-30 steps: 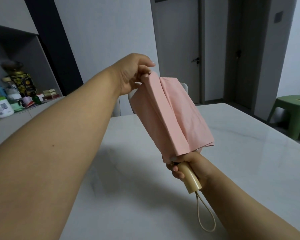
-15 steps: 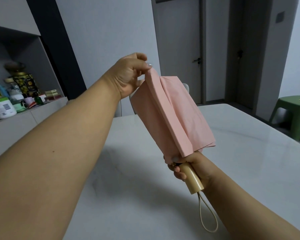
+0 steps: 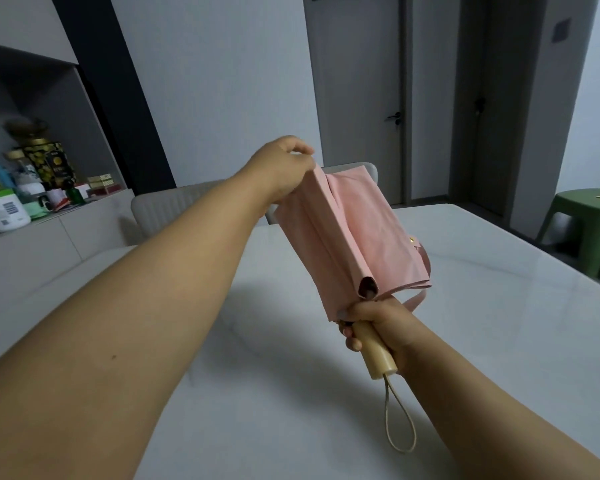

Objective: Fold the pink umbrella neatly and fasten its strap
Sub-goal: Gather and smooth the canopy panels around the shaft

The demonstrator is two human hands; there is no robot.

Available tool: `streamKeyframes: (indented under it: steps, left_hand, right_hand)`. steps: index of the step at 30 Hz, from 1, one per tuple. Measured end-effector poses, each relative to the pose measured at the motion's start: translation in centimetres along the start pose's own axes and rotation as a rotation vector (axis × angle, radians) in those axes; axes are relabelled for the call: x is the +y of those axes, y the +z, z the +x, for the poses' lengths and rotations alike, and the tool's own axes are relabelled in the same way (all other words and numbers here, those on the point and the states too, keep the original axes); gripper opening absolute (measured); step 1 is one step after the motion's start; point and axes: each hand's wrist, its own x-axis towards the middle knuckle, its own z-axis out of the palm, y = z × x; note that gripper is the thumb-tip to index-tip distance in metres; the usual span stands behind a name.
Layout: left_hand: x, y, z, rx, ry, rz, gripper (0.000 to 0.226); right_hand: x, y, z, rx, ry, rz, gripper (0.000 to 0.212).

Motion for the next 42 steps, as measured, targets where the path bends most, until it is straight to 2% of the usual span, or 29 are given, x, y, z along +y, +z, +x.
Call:
streamKeyframes:
  steps: [4, 7, 10, 14, 17, 18, 21, 22, 23, 26, 27, 29, 31, 33, 34, 36, 38, 42]
  left_hand:
    - [-0.5, 0.3, 0.1, 0.015, 0.068, 0.179, 0.045]
    - [-0.4, 0.7, 0.0, -0.002, 0.045, 0.299, 0.032]
    - [-1.3, 0.8, 0.3, 0.029, -0.04, 0.254, 0.023]
    - [-4.2, 1.2, 0.4, 0.073, -0.113, -0.086, 0.011]
    - [-6.0, 1.8, -0.4, 0.048, -0.169, -0.477, 0.021]
    - [-6.4, 2.0, -0.8, 0.041, -0.182, -0.579, 0.025]
    - [-7.8, 2.4, -1.3, 0.048, -0.209, -0.802, 0.031]
    - [-8.3, 2.5, -1.4, 0.056, -0.218, -0.849, 0.032]
    - [-8.8, 2.6, -1.5, 0.059, -0.222, -0.877, 0.032]
    - [-9.7, 3.2, -1.7, 0.037, -0.197, -0.865, 0.037]
    - [-10.0, 3.5, -1.7, 0.041, -0.189, -0.813, 0.037]
    - [-10.0, 4.1, -1.5, 0.104, -0.201, -0.55, 0.034]
    - [-9.0, 4.5, -1.6, 0.212, -0.232, -0.139, 0.032]
    - [-7.2, 4.9, -2.3, 0.29, -0.219, 0.201, 0.045]
    - [-6.2, 5.4, -2.8, 0.29, -0.181, 0.269, 0.052]
    - [-4.9, 7.1, -3.9, 0.199, -0.135, 0.231, 0.067]
    - [-4.9, 8.6, -4.4, 0.081, -0.176, 0.023, 0.077]
    - [-6.7, 8.7, -4.0, 0.017, -0.232, -0.349, 0.078]
  right_hand:
    - [0.1, 0.2, 0.0, 0.067, 0.005, -0.073, 0.009]
    - [0.2, 0.2, 0.0, 0.084, 0.008, -0.101, 0.01]
    - [0.0, 0.1, 0.0, 0.076, -0.016, -0.071, 0.013]
    - [-0.1, -0.1, 0.1, 0.019, -0.006, 0.05, 0.023]
    - [-0.4, -0.1, -0.3, -0.073, 0.026, 0.172, 0.02]
    - [-0.6, 0.0, -0.5, -0.112, 0.039, 0.193, 0.025]
    - [-0.7, 0.1, -0.9, -0.239, 0.039, 0.284, 0.074]
    - [-0.8, 0.2, -1.0, -0.247, 0.047, 0.31, 0.079]
    - [-0.8, 0.3, -1.1, -0.228, 0.055, 0.315, 0.074]
    - [-0.7, 0.6, -1.0, -0.077, 0.011, 0.174, 0.031]
    - [-0.5, 0.7, -0.9, -0.032, -0.019, 0.108, 0.025]
    - [-0.2, 0.8, -0.7, 0.041, -0.057, -0.003, 0.02]
    - [0.0, 0.9, -0.6, 0.101, -0.066, -0.069, 0.016]
    - [-0.2, 1.0, -0.7, 0.12, -0.086, -0.097, 0.009]
    - [-0.3, 1.1, -0.7, 0.117, -0.1, -0.103, 0.008]
    - [-0.2, 1.2, -0.7, 0.112, -0.113, -0.123, 0.006]
    - [0.0, 1.4, -0.9, 0.109, -0.116, -0.162, 0.004]
    - [0.2, 1.4, -0.9, 0.059, -0.133, -0.195, 0.011]
